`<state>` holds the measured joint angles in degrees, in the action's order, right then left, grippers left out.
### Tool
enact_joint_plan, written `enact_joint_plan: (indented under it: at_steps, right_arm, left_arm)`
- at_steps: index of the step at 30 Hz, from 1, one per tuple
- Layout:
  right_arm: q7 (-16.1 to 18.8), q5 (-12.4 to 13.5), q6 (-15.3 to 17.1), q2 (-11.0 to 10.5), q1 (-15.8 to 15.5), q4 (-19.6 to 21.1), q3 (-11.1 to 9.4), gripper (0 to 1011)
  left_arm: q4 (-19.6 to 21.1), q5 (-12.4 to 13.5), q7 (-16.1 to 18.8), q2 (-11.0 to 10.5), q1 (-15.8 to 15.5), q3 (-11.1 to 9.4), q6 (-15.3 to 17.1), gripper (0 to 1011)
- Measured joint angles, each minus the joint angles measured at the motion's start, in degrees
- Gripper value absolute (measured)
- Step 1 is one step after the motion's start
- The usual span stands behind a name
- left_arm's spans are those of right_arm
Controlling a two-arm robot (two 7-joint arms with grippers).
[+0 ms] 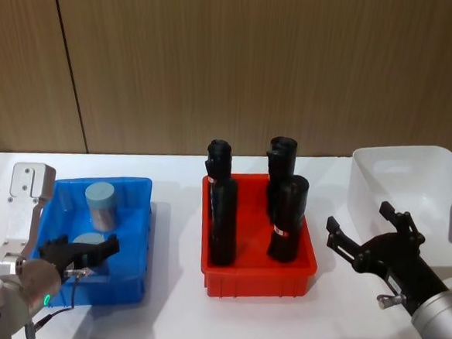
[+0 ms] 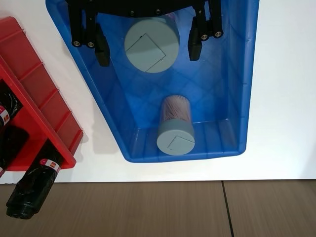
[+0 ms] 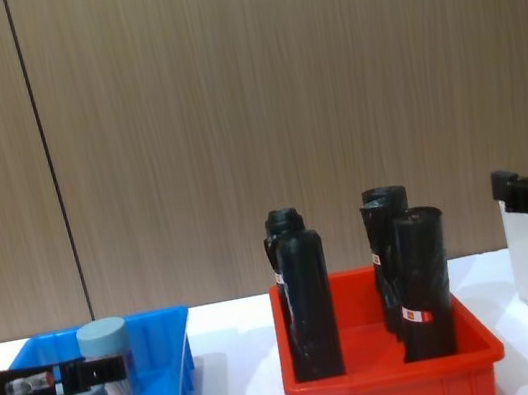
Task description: Pick the cotton swabs from the blue box and place them into the white box.
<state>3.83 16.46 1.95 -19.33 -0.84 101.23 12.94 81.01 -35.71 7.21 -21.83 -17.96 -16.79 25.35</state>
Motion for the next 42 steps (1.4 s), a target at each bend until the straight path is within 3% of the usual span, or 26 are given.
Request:
enact_joint_plan:
  at_steps: [16, 29, 42]
  right_arm:
    - [0.0, 0.0, 0.0, 0.0, 0.0, 0.0, 0.0, 1002]
    - [0.0, 0.0, 0.0, 0.0, 0.0, 0.0, 0.0, 1002]
    - [0.0, 0.0, 0.0, 0.0, 0.0, 0.0, 0.0, 1002]
  left_arm:
    - [-3.1, 2.3, -4.6, 0.6, -1.0, -0.4, -1.9, 999]
    - [-4.2, 4.1, -5.7, 1.0, -1.5, -0.6, -2.5, 673]
    - [-0.8, 6.8, -5.5, 0.3, -0.7, -0.6, -3.4, 670]
